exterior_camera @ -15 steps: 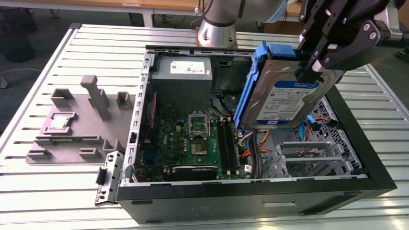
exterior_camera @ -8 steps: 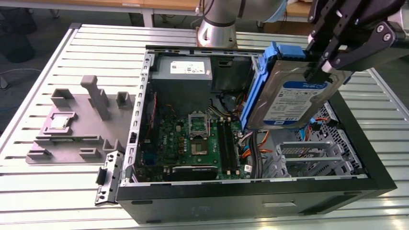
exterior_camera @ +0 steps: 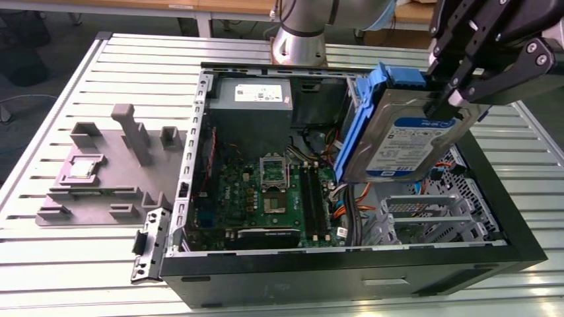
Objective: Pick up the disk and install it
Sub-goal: 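Pick up the disk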
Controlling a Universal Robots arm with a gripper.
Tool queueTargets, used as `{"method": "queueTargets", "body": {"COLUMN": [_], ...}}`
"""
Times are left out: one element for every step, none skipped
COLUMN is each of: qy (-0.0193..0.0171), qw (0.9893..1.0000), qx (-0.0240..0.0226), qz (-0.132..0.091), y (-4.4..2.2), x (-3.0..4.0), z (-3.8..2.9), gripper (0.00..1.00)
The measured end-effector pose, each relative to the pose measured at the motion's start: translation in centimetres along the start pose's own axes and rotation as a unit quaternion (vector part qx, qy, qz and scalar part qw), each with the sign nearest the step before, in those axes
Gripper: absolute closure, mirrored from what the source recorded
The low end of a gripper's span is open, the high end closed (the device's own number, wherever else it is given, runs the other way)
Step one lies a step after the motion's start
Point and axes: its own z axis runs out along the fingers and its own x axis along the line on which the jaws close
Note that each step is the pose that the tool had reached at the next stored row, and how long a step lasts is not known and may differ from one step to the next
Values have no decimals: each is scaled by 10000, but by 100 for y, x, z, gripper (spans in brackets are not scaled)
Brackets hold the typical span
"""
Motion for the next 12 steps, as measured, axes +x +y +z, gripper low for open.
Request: {"method": "queueTargets", "body": {"qy": [0,-1,-1,-1,0,0,0,0,1,1,1,0], "qw": [10000,10000,10000,10000,10000,10000,10000,10000,10000,10000,10000,10000], "qx": [0,0,0,0,0,0,0,0,0,0,0,0], "qz": [0,1,0,0,0,0,0,0,0,0,0,0], "y": [-2,-3,-4,-6,-8,-10,-12,-15,-21,-30,-43,-60], "x": [8,14,17,21,25,29,33,36,38,40,41,42], "z": [3,11,17,23,30,37,43,48,52,55,58,60], "gripper": [65,65,65,65,65,65,65,65,65,65,65,65]}}
